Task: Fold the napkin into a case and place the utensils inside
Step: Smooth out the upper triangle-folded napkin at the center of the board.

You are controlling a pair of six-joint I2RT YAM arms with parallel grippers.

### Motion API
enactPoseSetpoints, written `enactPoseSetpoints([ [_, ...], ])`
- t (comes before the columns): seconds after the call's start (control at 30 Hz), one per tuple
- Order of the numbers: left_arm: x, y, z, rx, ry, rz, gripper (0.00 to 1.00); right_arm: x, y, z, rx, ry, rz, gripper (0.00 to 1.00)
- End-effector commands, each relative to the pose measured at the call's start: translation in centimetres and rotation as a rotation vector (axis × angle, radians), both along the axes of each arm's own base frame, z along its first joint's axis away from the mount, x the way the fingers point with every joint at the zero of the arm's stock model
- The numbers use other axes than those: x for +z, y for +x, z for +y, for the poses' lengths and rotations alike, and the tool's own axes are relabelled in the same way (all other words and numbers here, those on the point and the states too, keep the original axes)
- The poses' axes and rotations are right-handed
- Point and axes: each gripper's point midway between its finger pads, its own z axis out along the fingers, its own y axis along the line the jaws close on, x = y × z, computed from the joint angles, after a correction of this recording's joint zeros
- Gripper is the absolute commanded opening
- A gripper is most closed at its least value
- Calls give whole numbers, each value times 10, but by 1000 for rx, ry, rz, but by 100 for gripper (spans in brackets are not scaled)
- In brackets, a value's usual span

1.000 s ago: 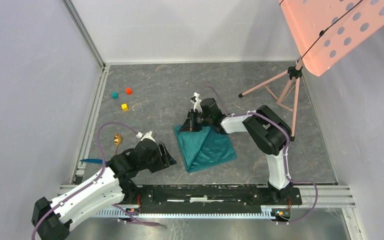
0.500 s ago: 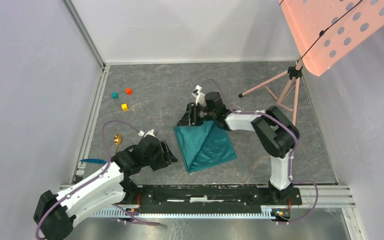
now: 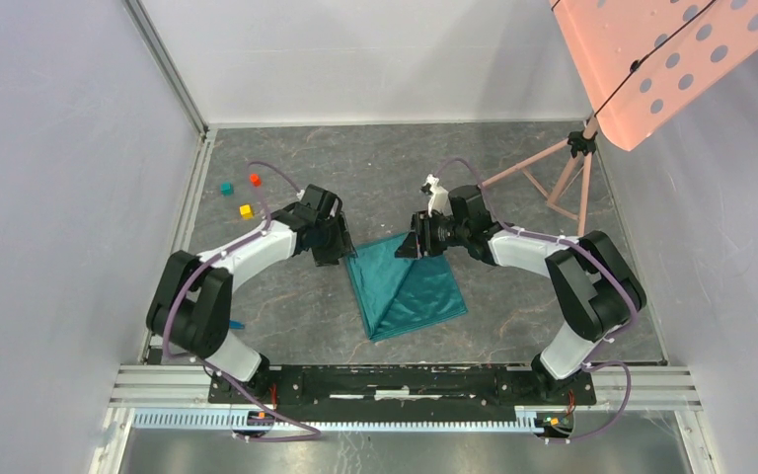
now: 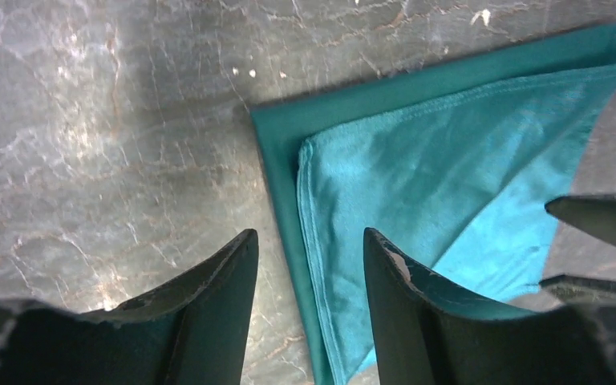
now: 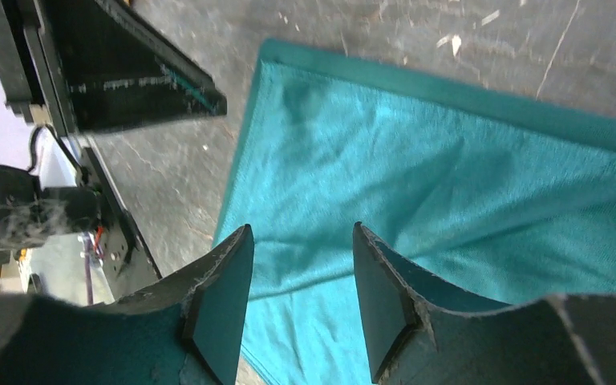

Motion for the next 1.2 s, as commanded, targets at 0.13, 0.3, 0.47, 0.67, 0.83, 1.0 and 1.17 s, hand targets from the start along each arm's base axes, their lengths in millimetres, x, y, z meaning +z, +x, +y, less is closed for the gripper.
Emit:
enactPoseSetpoints([
  [0.13,-17,25,6,-75,121,-9,52,-4,3,-5,29,-40,-52,53],
  [0.3,-27,35,2,-73,128,6,49,-7,7,-3,29,-42,-47,52],
  [0.47,-36,38,5,-68,146,17,45,-12,19,-3,4,-55,-53,52],
  [0.67,-40,38,7,-66,149,21,32,-15,43,-9,-53,-38,-29,47],
  [0.83,-39,37,6,-67,134,16,29,-16,59,-17,-87,-42,-25,47],
  [1.0,-40,37,5,-72,130,18,30,-10,67,-16,-94,-13,-33,46],
  [1.17,-42,34,8,-68,139,21,30,-18,75,-20,-134,32,-3,44],
])
